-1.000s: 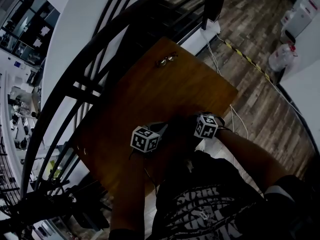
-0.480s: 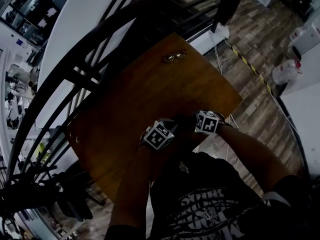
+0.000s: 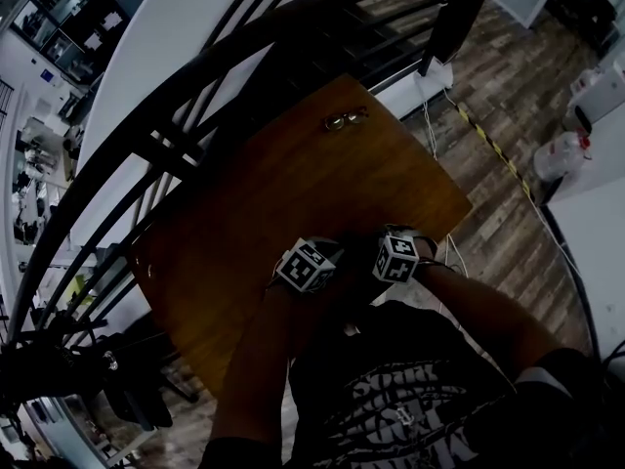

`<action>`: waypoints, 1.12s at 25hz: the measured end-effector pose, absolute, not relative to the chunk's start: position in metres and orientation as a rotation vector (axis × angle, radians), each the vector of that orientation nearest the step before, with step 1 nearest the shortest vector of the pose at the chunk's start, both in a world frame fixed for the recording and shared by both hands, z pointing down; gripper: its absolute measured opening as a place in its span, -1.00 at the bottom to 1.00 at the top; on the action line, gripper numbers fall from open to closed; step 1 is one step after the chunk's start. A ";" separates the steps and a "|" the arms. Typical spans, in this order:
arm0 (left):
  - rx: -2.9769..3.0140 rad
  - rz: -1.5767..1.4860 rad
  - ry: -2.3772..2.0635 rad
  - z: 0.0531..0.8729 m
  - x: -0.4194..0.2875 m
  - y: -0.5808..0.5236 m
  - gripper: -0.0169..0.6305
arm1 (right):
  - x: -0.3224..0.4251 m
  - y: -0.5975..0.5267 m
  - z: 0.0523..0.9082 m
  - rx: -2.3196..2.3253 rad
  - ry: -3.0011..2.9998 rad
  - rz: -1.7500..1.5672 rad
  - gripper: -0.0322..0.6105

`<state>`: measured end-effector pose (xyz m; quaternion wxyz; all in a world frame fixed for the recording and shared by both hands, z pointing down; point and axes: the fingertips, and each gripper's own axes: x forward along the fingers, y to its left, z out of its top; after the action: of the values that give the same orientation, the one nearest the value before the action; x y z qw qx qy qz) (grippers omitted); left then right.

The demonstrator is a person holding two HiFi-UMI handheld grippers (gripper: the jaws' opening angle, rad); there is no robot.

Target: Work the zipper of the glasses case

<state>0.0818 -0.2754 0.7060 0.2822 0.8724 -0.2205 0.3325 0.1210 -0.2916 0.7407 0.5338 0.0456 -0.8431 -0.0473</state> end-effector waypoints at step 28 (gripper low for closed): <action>2.334 0.866 -0.626 0.708 0.088 -0.279 -0.92 | 0.121 -0.280 0.739 -0.079 -2.099 0.101 -0.85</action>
<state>0.0877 -0.2788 0.7083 0.2833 0.8721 -0.2339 0.3233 0.1209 -0.2805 0.7392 0.4963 -0.0324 -0.8665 0.0415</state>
